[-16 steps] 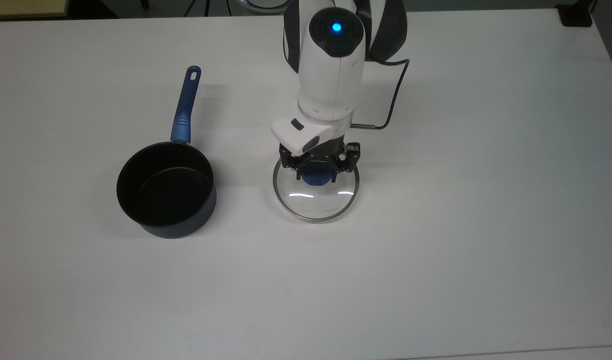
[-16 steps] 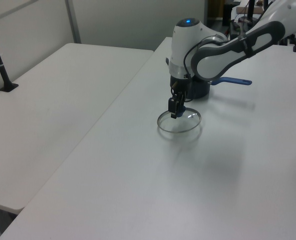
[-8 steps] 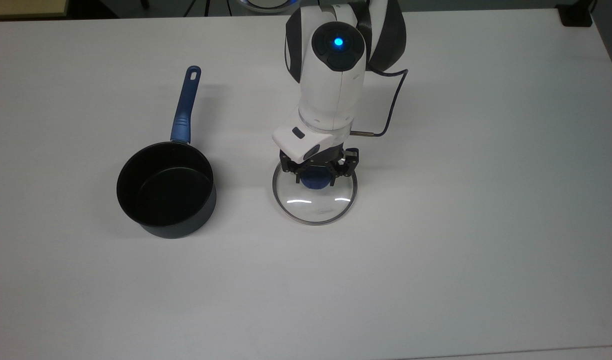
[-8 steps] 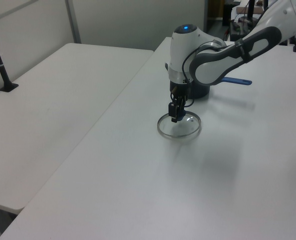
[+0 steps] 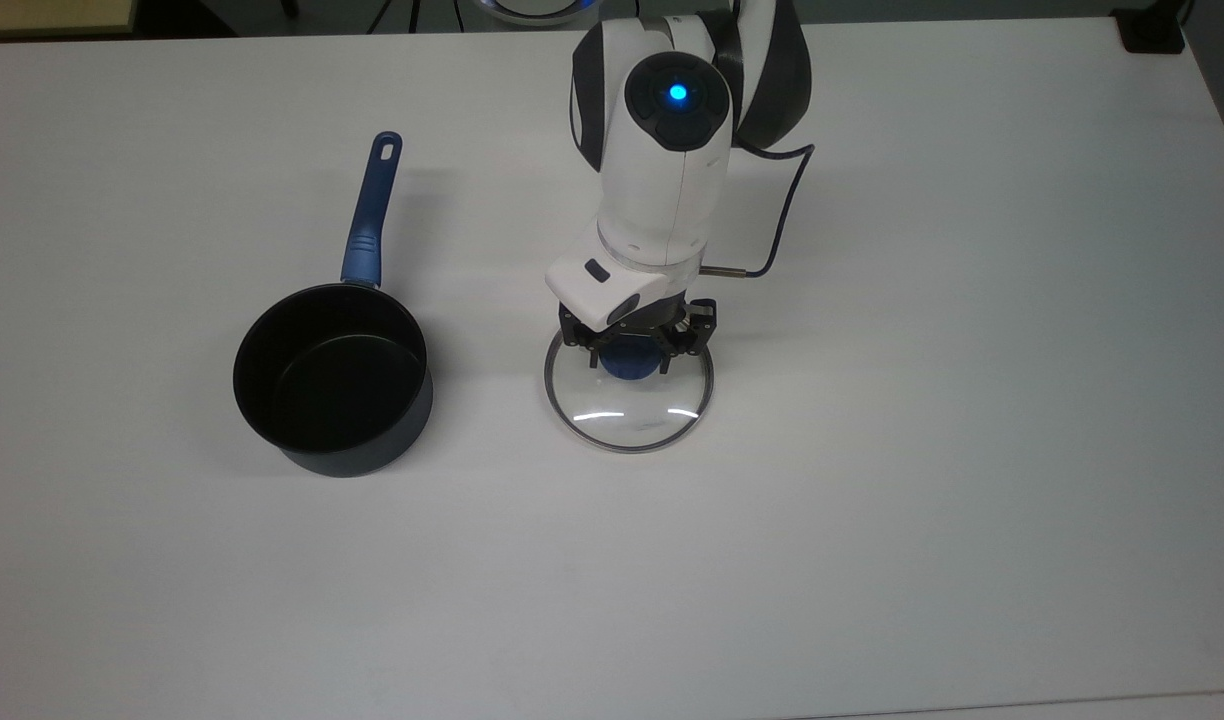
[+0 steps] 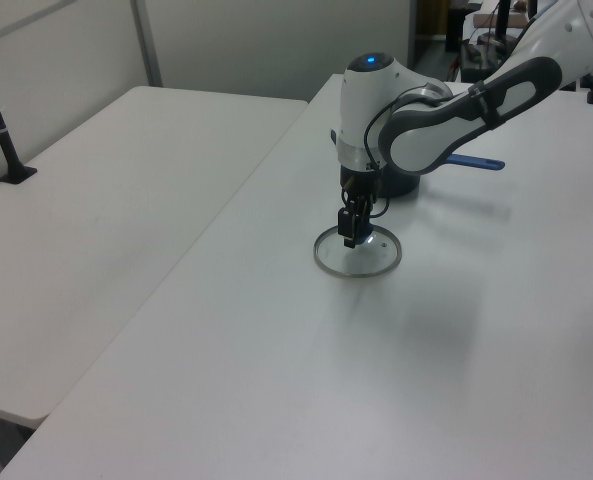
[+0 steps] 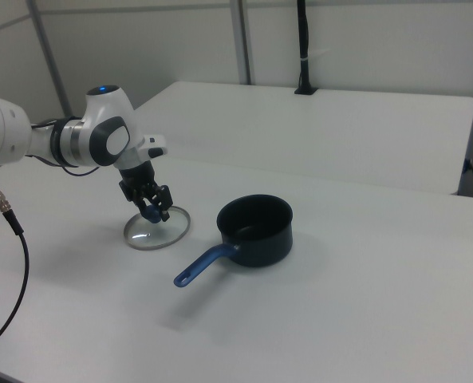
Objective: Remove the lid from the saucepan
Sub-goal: 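Open the gripper and raise it away from the lid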
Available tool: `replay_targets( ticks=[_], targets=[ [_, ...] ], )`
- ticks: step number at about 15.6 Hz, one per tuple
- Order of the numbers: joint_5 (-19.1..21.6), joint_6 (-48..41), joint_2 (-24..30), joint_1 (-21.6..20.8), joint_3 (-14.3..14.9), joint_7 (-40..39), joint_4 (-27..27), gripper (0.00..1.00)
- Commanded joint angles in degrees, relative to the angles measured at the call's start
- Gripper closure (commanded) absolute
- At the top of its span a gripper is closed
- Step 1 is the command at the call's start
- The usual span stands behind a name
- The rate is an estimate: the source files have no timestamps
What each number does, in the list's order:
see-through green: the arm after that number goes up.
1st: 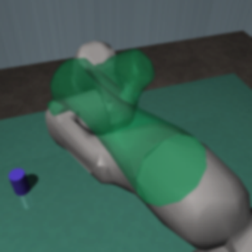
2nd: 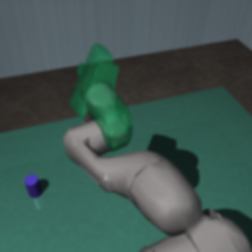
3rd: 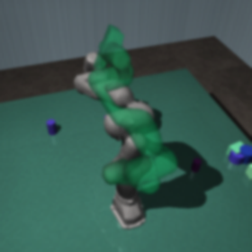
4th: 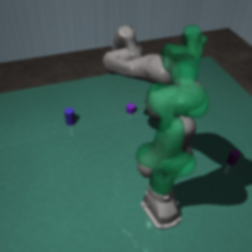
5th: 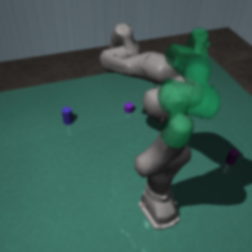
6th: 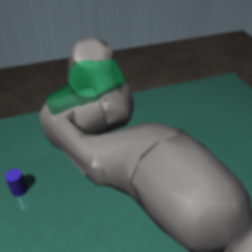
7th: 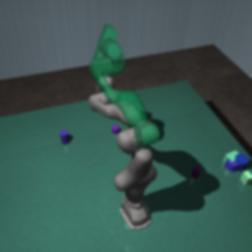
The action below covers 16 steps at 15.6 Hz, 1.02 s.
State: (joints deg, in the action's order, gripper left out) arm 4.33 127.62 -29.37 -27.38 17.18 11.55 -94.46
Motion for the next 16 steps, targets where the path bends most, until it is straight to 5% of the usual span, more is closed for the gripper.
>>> replay_targets(
  ticks=[1,4,10,16],
  targets=[
    [-0.64,0.09,0.27,-0.48,0.84,1.11,0.60,0.01],
    [-0.64,-1.83,2.82,-0.30,0.84,0.76,0.16,0.00],
    [-0.73,-19.92,15.11,3.03,0.75,-1.79,-2.21,0.00],
    [-5.74,-27.24,28.30,18.39,-10.39,-2.14,-7.58,0.00]
  ],
)
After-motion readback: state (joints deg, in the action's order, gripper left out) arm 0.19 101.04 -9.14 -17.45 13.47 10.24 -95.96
